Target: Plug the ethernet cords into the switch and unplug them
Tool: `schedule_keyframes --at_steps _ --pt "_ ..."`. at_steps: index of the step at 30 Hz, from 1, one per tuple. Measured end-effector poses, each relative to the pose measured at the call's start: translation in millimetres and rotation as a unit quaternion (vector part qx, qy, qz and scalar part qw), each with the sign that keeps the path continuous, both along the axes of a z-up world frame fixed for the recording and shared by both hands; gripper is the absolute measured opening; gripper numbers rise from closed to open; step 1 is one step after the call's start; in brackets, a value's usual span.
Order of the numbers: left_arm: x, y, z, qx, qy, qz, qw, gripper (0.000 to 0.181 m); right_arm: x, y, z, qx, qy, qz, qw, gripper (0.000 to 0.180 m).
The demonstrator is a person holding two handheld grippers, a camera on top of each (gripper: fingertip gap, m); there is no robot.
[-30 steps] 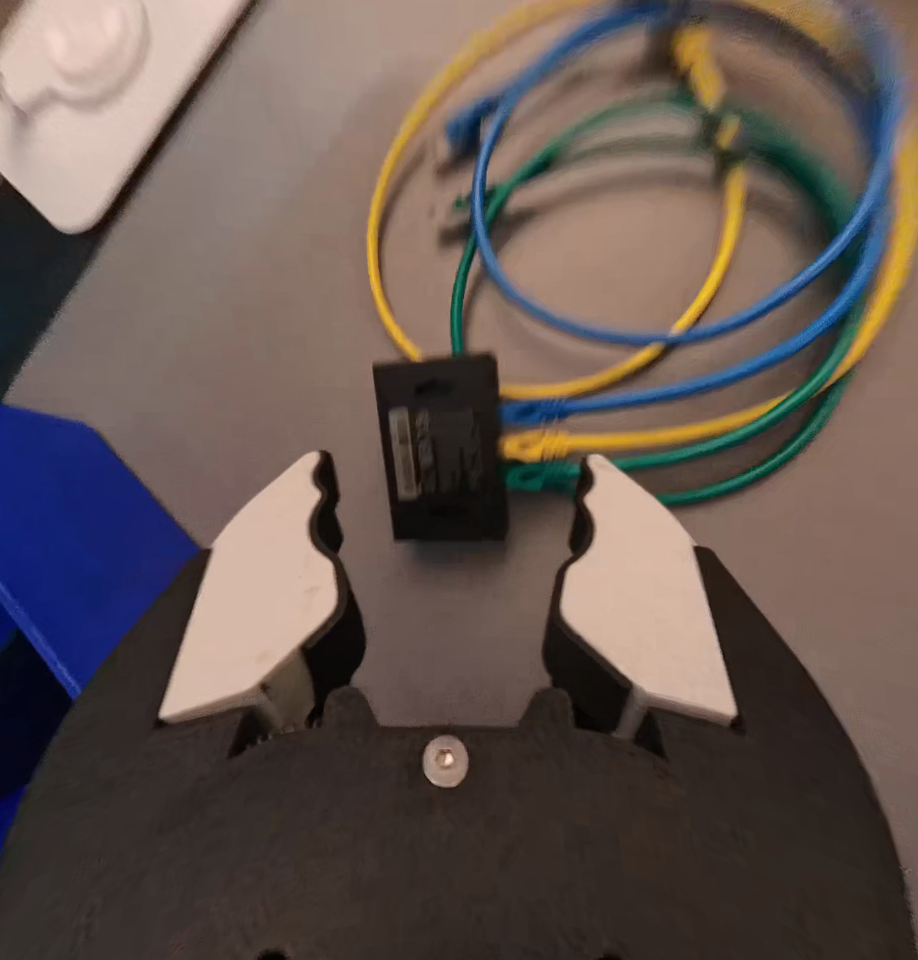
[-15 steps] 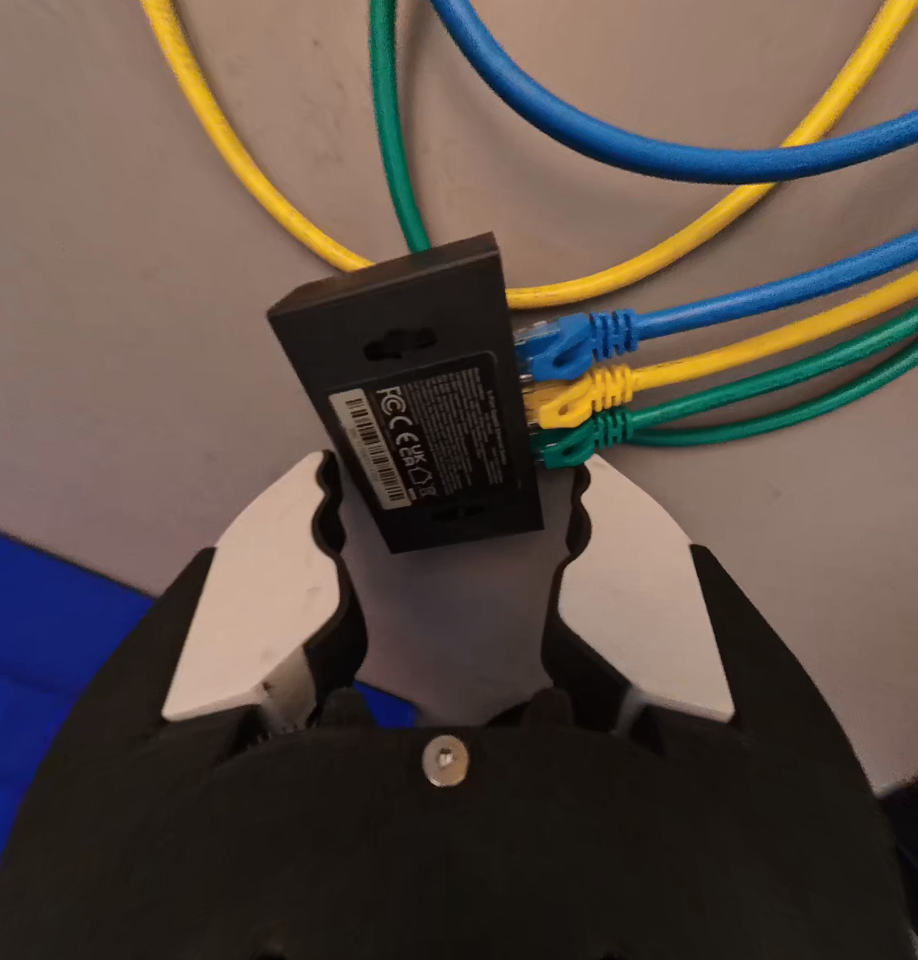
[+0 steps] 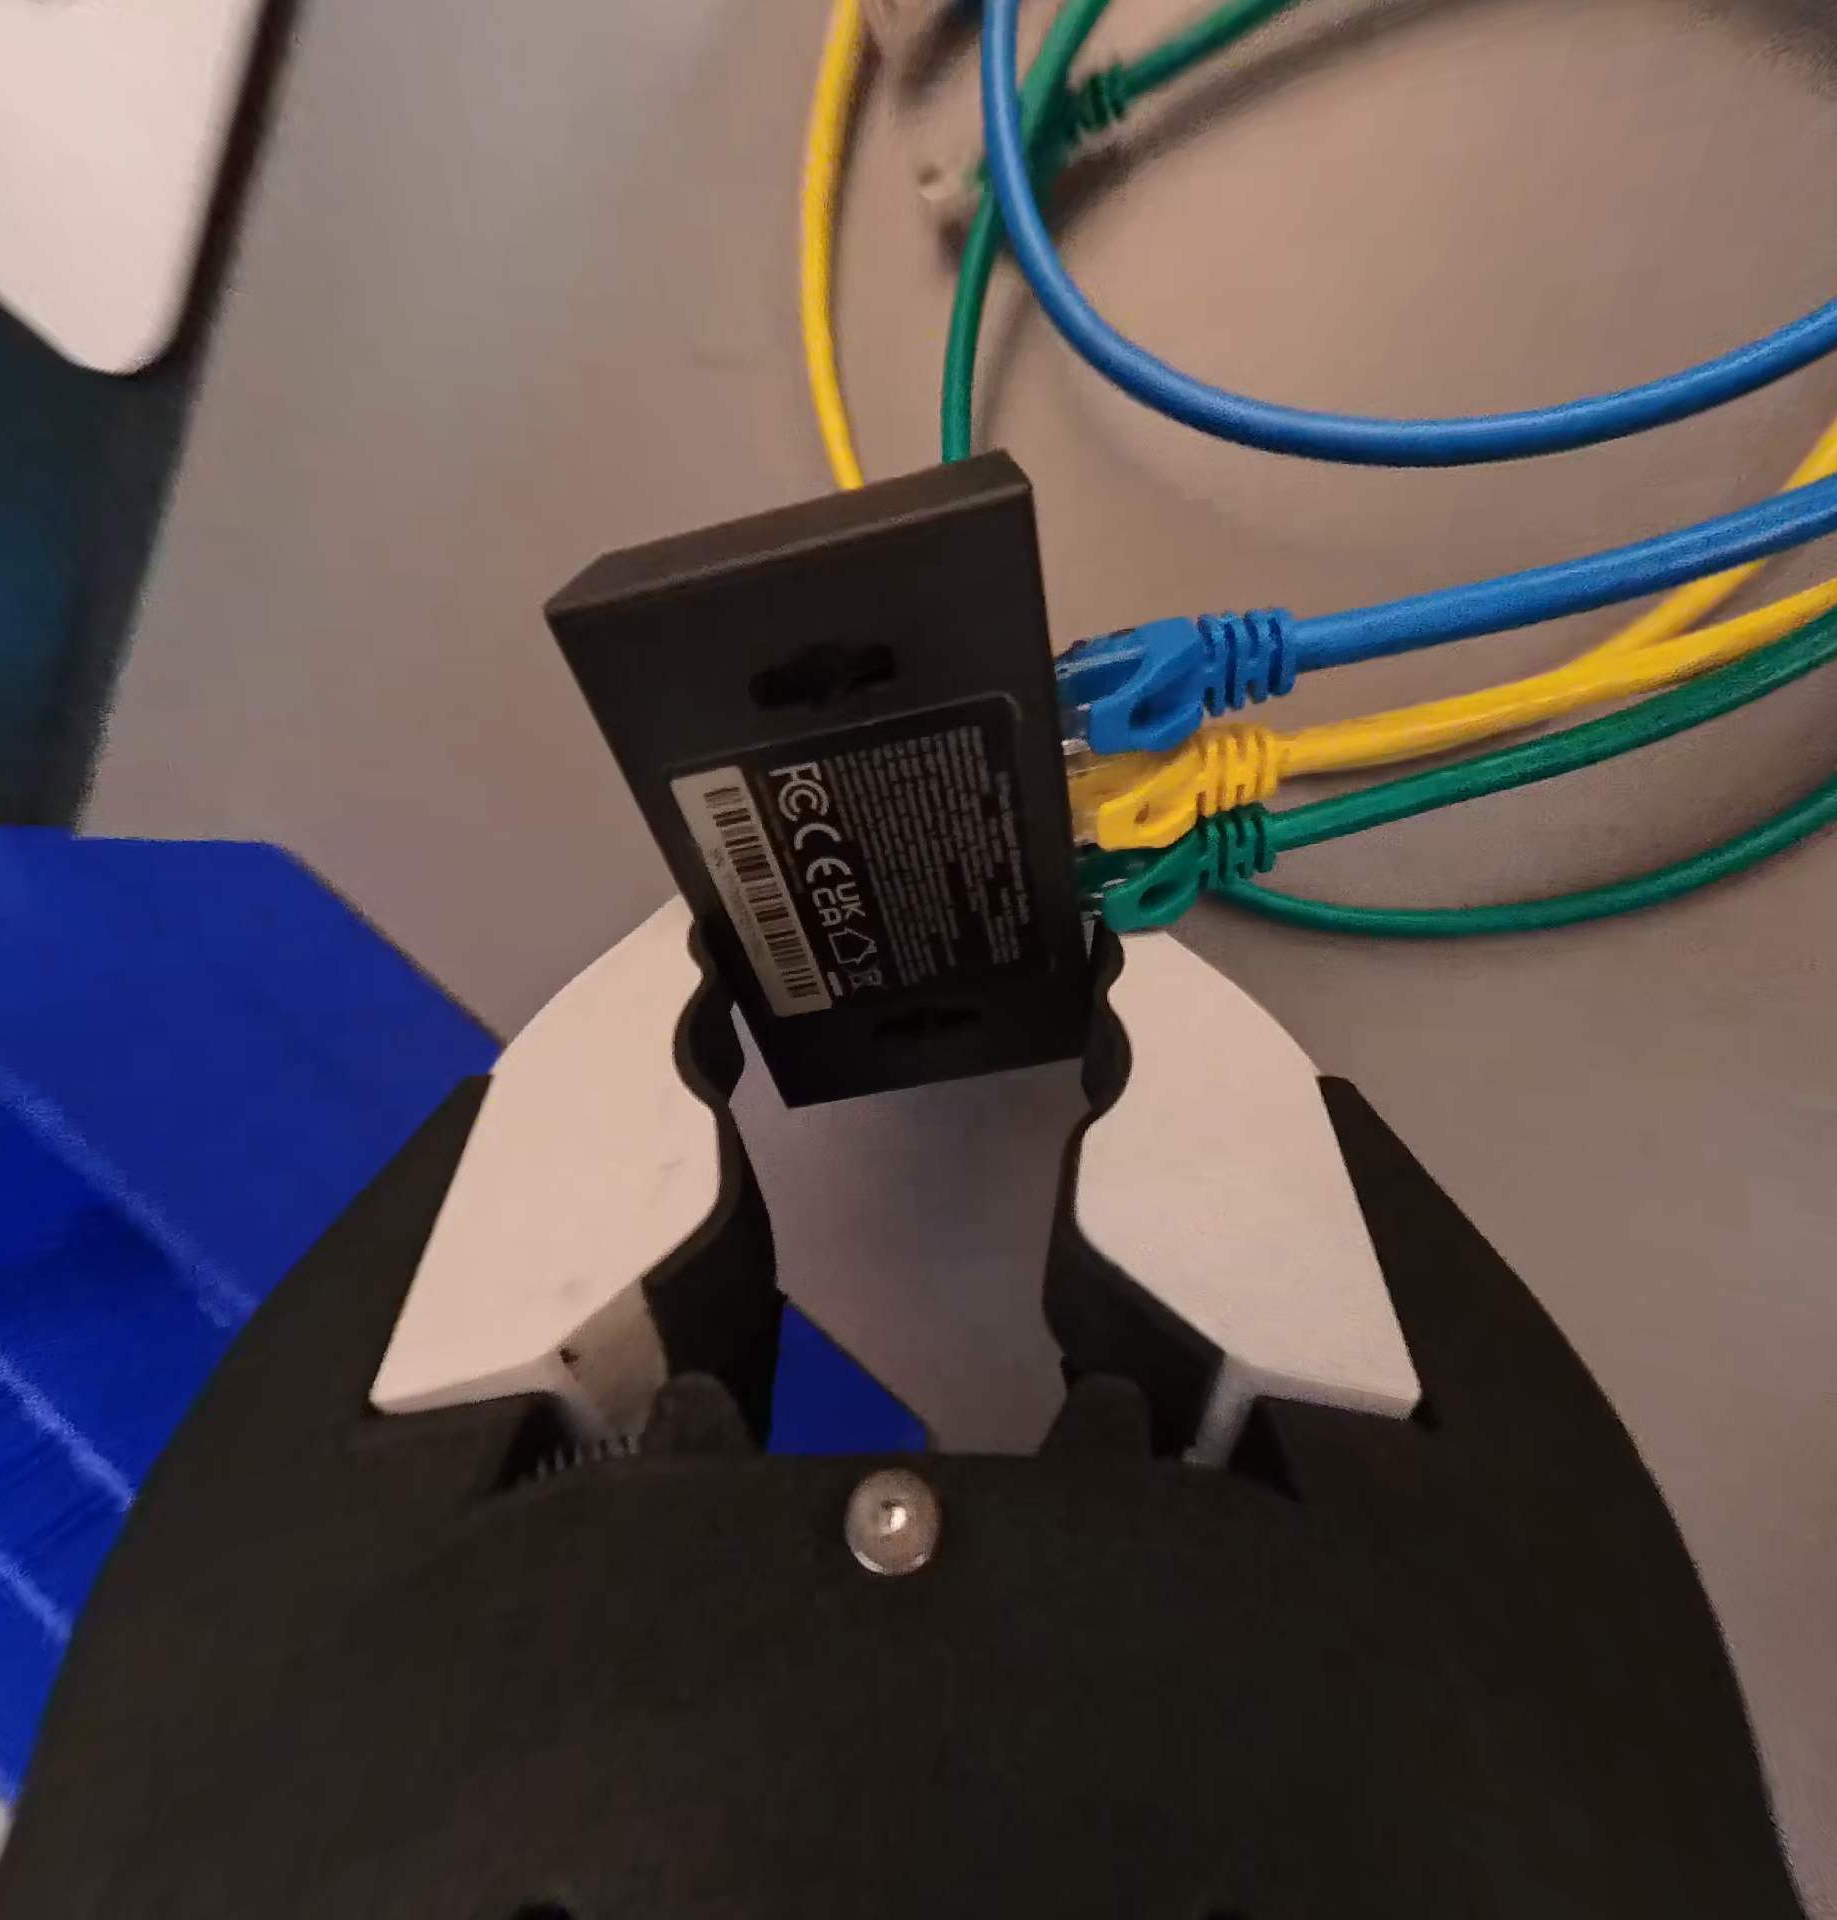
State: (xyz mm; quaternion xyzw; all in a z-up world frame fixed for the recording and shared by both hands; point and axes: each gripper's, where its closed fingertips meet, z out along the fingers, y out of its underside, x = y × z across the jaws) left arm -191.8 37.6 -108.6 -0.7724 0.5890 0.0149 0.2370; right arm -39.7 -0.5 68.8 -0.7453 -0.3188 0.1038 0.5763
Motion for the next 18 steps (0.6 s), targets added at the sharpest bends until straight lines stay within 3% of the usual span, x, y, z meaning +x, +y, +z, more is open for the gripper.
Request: schedule_keyframes --at_steps 1,5,9,12,14,15,18 --pt "-0.7 3.2 10.5 0.015 -0.01 0.008 1.0 0.063 -10.6 1.7 -9.2 -0.015 -0.003 0.013 1.0 0.043" --pt "-0.2 9.5 46.5 0.056 -0.032 0.022 0.998 0.064 -63.1 4.5 -48.8 -0.09 0.001 0.072 0.993 0.049" --pt "6.9 8.4 76.0 0.091 -0.041 0.014 0.995 0.064 -87.9 9.9 -85.2 -0.156 -0.004 0.075 0.985 0.054" --pt "18.2 3.3 92.1 0.105 -0.053 -0.009 0.993 0.063 -103.7 7.8 -94.3 -0.202 0.07 0.114 0.97 0.053" --pt "23.6 2.7 96.5 0.109 -0.046 -0.021 0.993 0.064 -110.4 3.4 -101.8 -0.264 0.124 0.145 0.946 0.039" --pt "25.3 2.8 96.5 0.107 -0.041 -0.029 0.993 0.064 -110.2 3.0 -103.5 -0.284 0.144 0.154 0.935 0.02" --pt "32.3 5.5 100.1 0.085 -0.049 -0.05 0.994 0.063 -106.8 2.5 -97.3 -0.294 0.203 0.196 0.913 0.013"
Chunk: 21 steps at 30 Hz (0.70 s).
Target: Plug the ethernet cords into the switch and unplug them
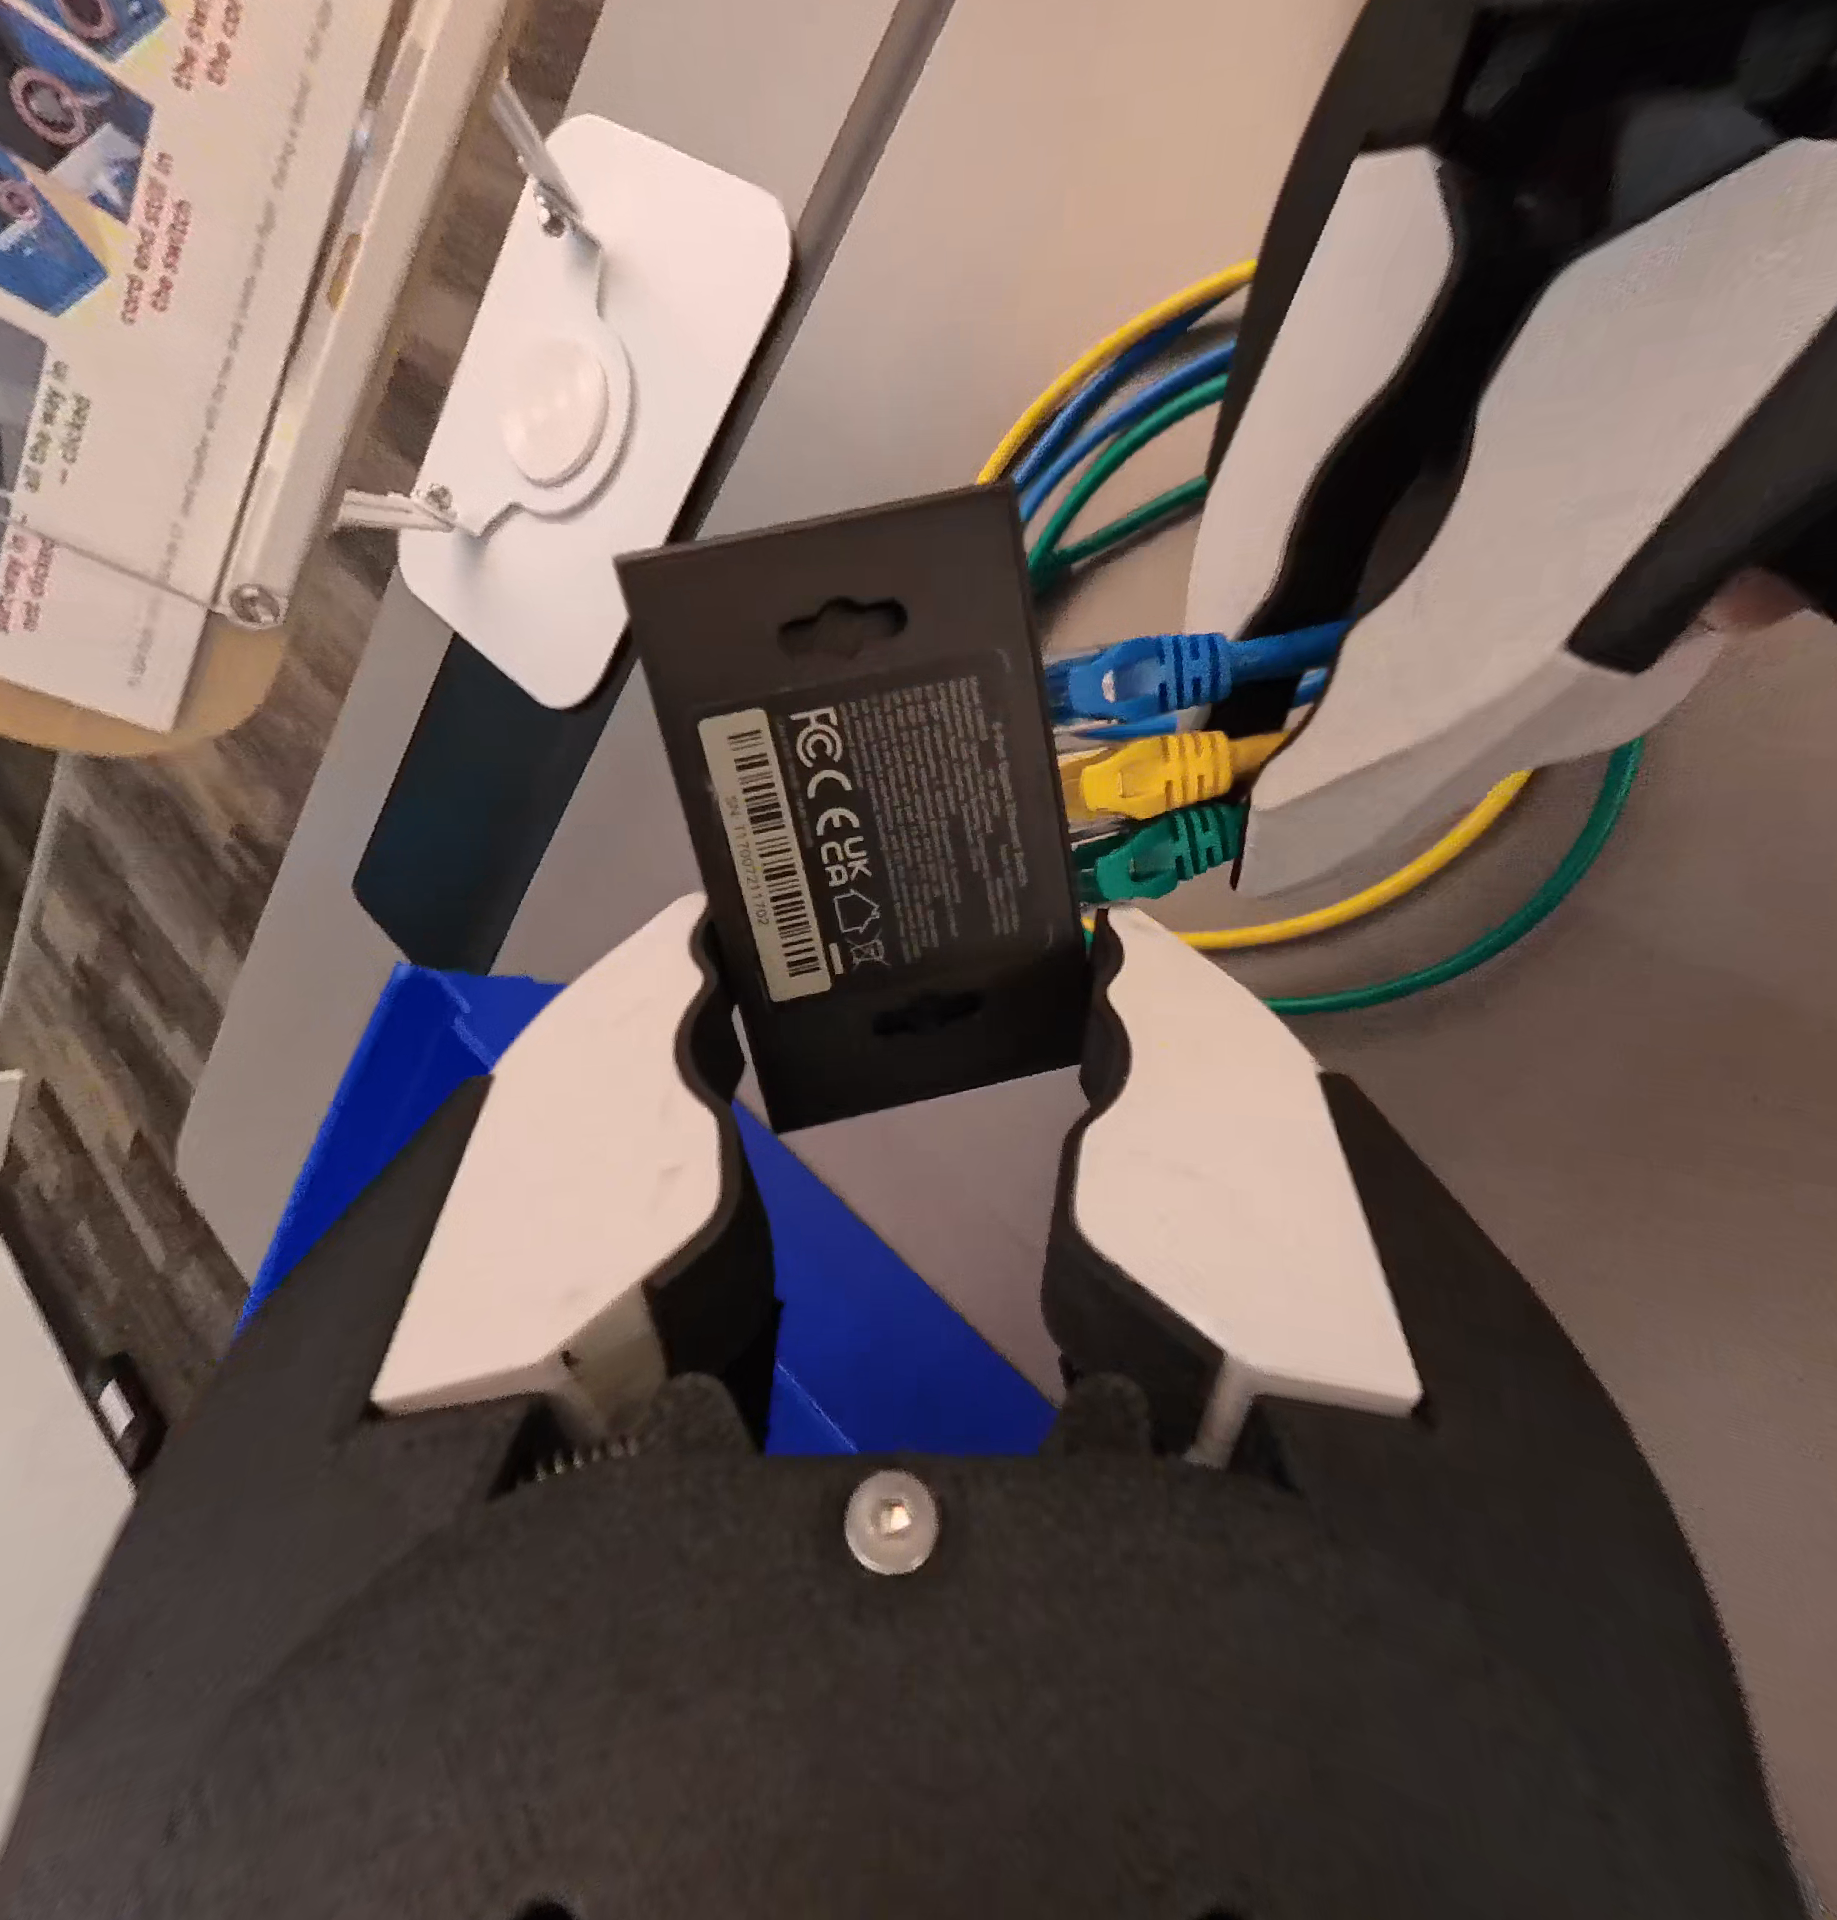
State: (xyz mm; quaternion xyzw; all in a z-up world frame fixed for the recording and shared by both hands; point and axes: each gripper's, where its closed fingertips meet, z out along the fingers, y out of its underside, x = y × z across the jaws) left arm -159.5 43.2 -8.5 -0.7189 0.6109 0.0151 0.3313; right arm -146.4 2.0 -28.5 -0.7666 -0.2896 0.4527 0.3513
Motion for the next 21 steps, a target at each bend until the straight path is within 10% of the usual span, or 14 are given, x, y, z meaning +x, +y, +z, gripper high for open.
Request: schedule_keyframes --at_steps 8,13,21 --pt "17.9 -15.2 72.4 -0.042 -0.278 -0.147 0.948 0.071 15.6 -14.4 47.1 -0.024 0.138 0.046 0.989 0.006" --pt "17.9 -26.5 90.5 0.228 -0.285 -0.218 0.905 0.074 19.3 -23.9 51.4 -0.083 0.129 0.047 0.987 0.006" --pt "43.5 -21.7 66.7 0.362 -0.167 -0.211 0.892 0.083 54.3 -24.3 62.9 -0.122 0.152 0.006 0.981 0.006"
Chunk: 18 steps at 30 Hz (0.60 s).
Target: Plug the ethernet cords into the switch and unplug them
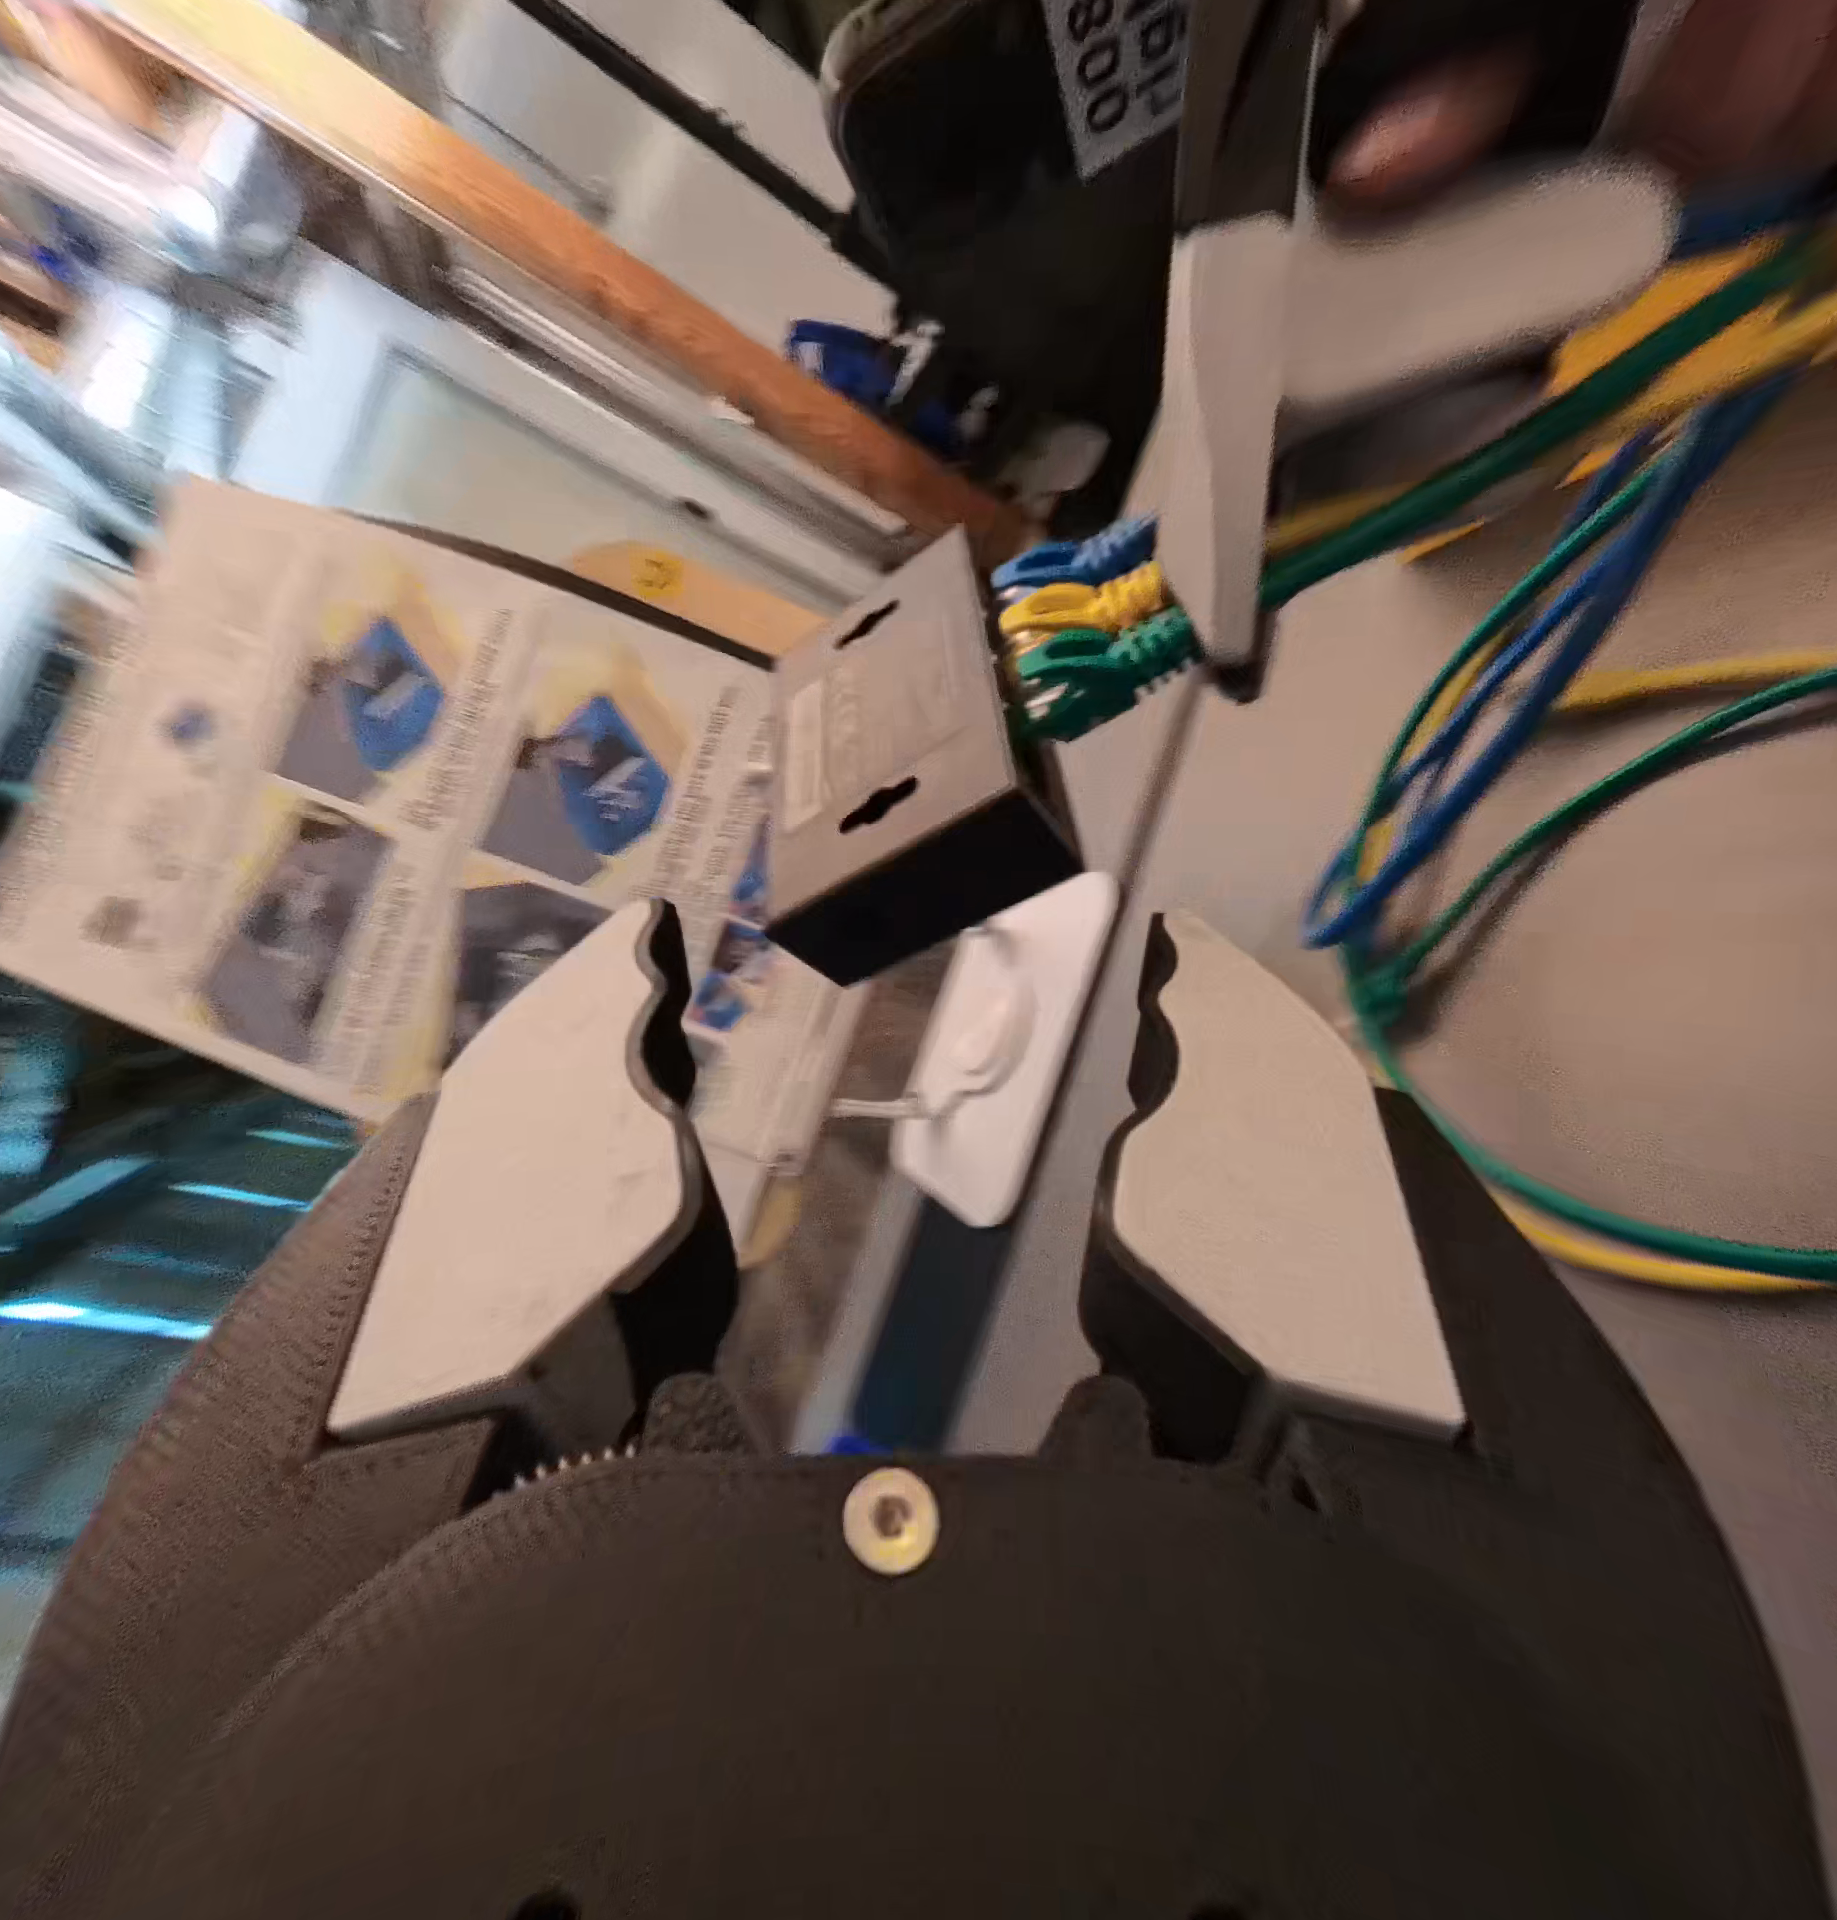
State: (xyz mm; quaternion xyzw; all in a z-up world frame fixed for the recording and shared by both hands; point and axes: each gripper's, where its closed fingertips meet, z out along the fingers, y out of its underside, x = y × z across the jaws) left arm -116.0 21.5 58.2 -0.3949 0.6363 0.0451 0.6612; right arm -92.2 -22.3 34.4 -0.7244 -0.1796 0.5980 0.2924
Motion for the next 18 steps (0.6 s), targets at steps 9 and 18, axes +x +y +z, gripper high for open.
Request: schedule_keyframes --at_steps 9,18 --pt "26.7 2.3 -43.3 0.175 0.071 0.0 0.982 0.054 -17.7 -24.9 -31.4 -0.068 -0.042 0.096 0.992 0.005" --pt "33.1 7.4 -51.0 0.245 0.072 0.018 0.967 0.037 -10.4 -21.4 -42.0 -0.067 -0.06 0.098 0.991 0.008"
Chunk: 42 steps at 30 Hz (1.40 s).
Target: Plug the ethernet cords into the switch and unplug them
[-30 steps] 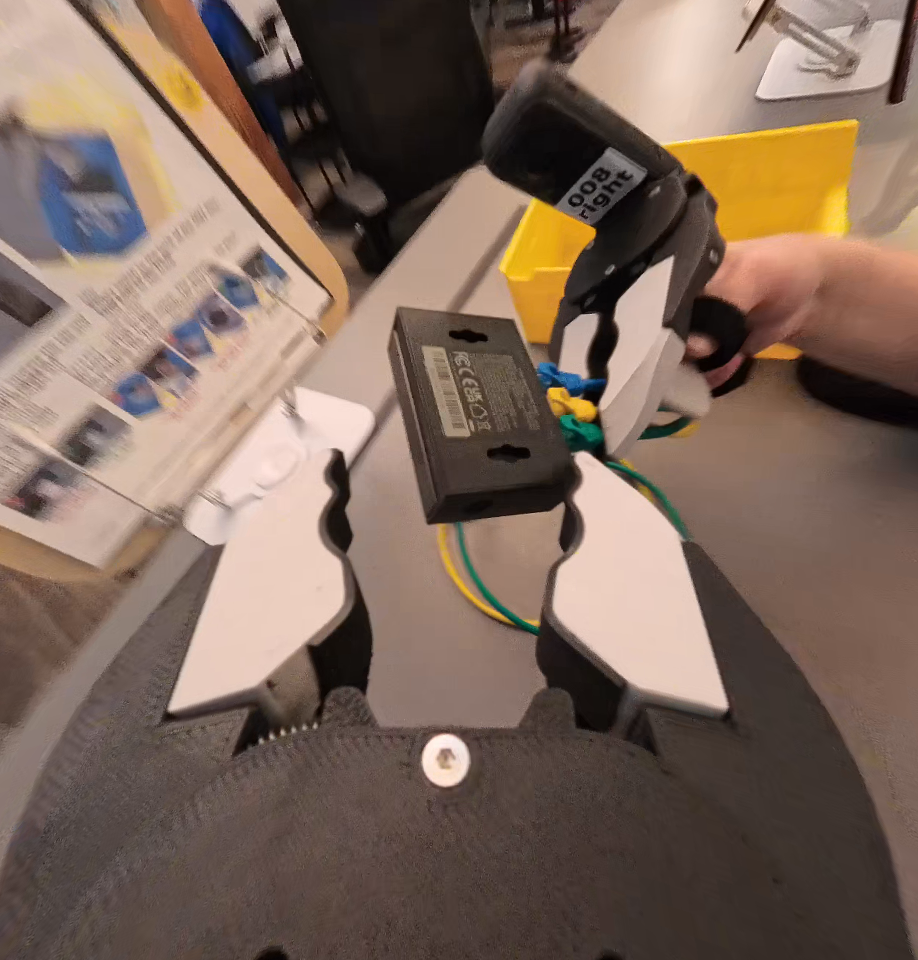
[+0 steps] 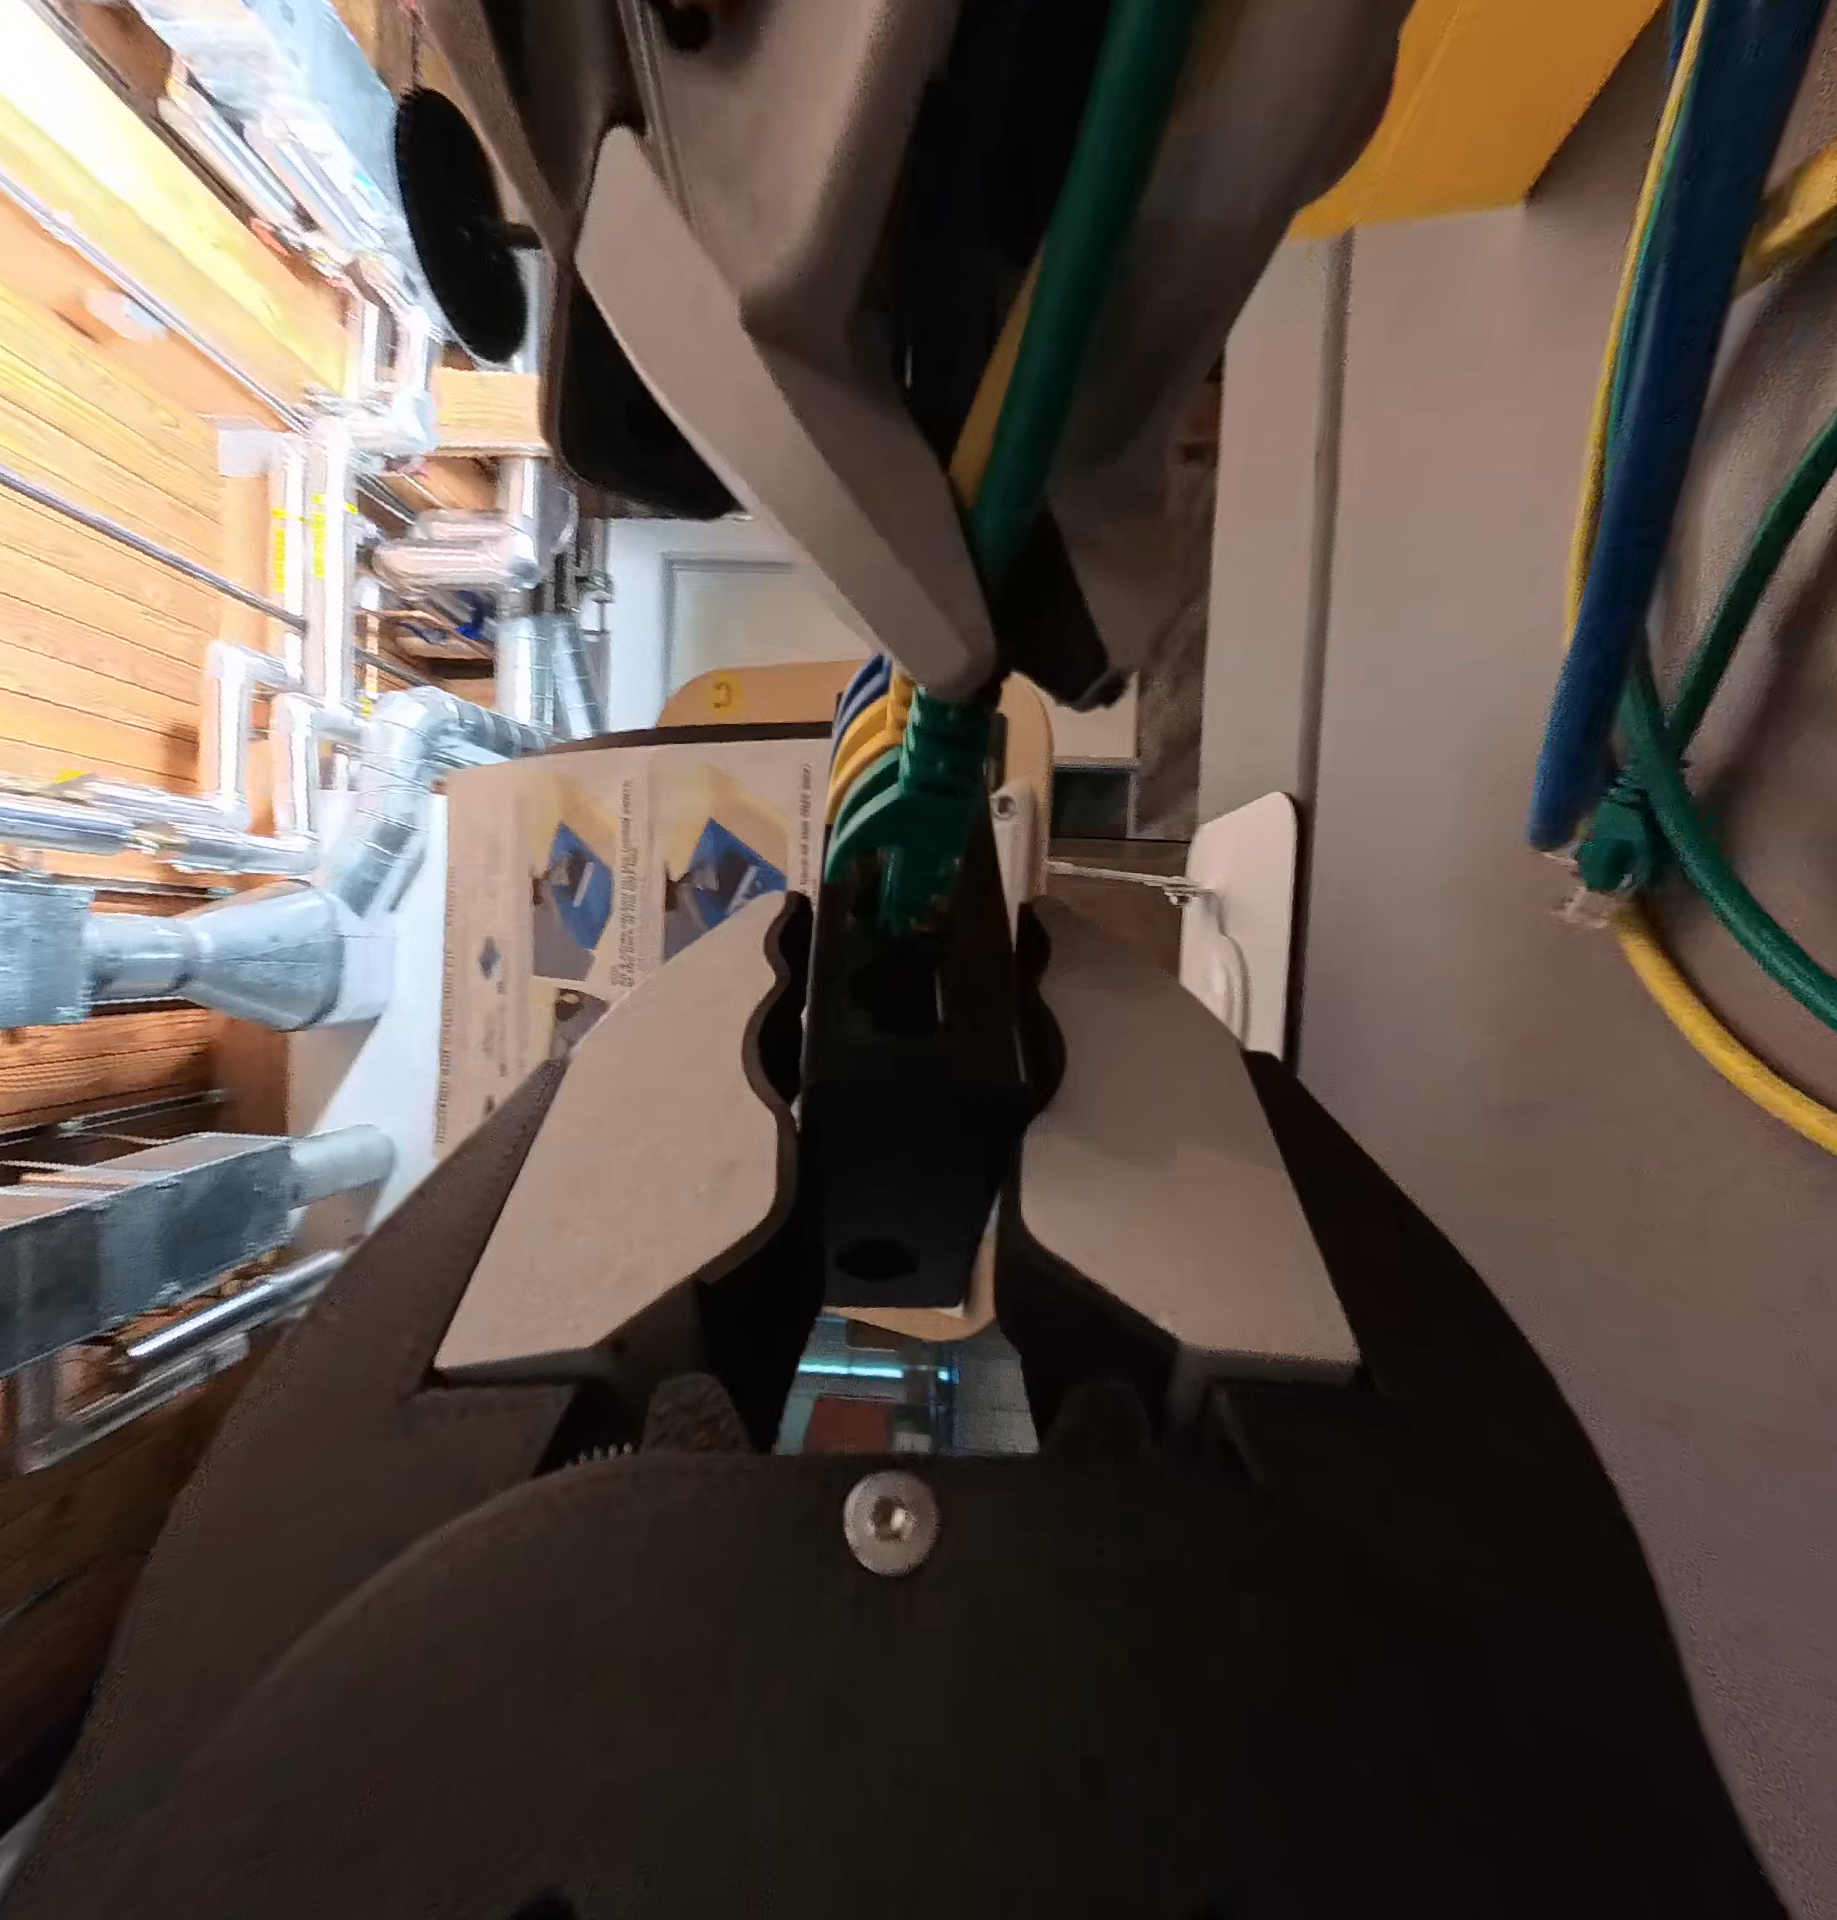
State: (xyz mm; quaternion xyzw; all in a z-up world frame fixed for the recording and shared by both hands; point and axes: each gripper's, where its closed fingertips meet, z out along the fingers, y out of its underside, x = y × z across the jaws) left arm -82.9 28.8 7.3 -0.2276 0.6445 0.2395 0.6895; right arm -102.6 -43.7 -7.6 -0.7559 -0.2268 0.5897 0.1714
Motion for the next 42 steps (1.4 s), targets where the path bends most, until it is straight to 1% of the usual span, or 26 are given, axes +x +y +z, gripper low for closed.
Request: schedule_keyframes --at_steps 3,6,8,13,18,19,21,26,29,31,32,33,34,35,36,37,38,39,41,42 --pt "2.3 -3.0 -1.7 0.001 0.011 0.003 1.0 0.036 1.9 -6.1 -0.5 -0.009 0.006 0.018 1.0 0.006" --pt "0.5 2.0 -3.4 -0.032 0.022 0.032 0.999 0.034 5.4 0.2 1.3 0.005 0.003 0.003 1.0 0.011" --pt "-0.1 0.8 -2.0 -0.057 0.02 0.027 0.998 0.033 5.7 0.6 5.3 0.028 -0.001 0.001 1.0 0.013" --pt "-0.3 -8.9 8.6 -0.032 -0.006 -0.002 0.999 0.033 3.8 -5.0 10.2 0.029 -0.001 0.01 1.0 0.01" --pt "-0.2 -10.9 7.7 -0.08 -0.025 -0.018 0.996 0.036 10.1 -3.4 10.0 0.034 -0.014 -0.002 0.999 0.008" --pt "-0.1 -11.1 6.7 -0.082 -0.02 -0.014 0.996 0.035 10.1 -4.5 10.4 0.032 -0.016 -0.001 0.999 0.009" --pt "-0.1 -12.7 10.0 -0.057 -0.02 -0.012 0.998 0.032 10.5 -5.9 12.9 0.031 -0.012 0.002 0.999 0.009" --pt "-0.7 -10.3 10.6 -0.05 -0.015 0.003 0.999 0.029 12.2 -4.6 17.1 0.029 -0.009 -0.009 0.999 0.013" --pt "-5.8 -3.4 16.6 -0.062 -0.032 0.02 0.997 0.029 18.7 2.7 25.6 0.077 -0.028 -0.038 0.996 0.019" --pt "-12.4 3.5 22.6 -0.087 -0.046 0.035 0.995 0.029 28.4 12.0 39.2 0.145 -0.049 -0.077 0.985 0.021" --pt "-16.2 7.7 24.7 -0.103 -0.052 0.044 0.992 0.029 35.8 19.6 49.5 0.21 -0.072 -0.108 0.969 0.019" --pt "-20.0 11.6 27.4 -0.116 -0.06 0.05 0.99 0.029 41.2 22.6 66.9 0.302 -0.085 -0.13 0.94 0.018" --pt "-23.6 15.1 29.7 -0.126 -0.067 0.056 0.988 0.029 44.5 20.7 91.6 0.404 -0.078 -0.158 0.898 0.018" --pt "-26.8 17.9 31.8 -0.133 -0.073 0.06 0.987 0.029 48.0 15.4 118.7 0.499 -0.065 -0.199 0.841 0.017" --pt "-29.1 19.5 33.8 -0.136 -0.077 0.061 0.986 0.029 48.8 3.4 138.8 0.585 -0.061 -0.226 0.776 0.018" --pt "-30.5 19.9 35.5 -0.136 -0.08 0.061 0.986 0.029 44.6 -11.1 149.3 0.664 -0.072 -0.23 0.708 0.023" --pt "-30.9 19.4 35.9 -0.14 -0.081 0.06 0.985 0.029 37.6 -21.2 150.4 0.729 -0.106 -0.216 0.641 0.023" --pt "-30.5 18.2 35.4 -0.143 -0.078 0.059 0.985 0.029 29.9 -22.6 142.7 0.764 -0.165 -0.191 0.594 0.022" --pt "-27.7 14.0 33.8 -0.135 -0.066 0.056 0.987 0.029 14.9 -14.3 116.3 0.786 -0.283 -0.124 0.536 0.025" --pt "-25.7 11.5 32.8 -0.127 -0.06 0.055 0.989 0.029 7.3 -11.3 104.4 0.792 -0.317 -0.094 0.513 0.025"
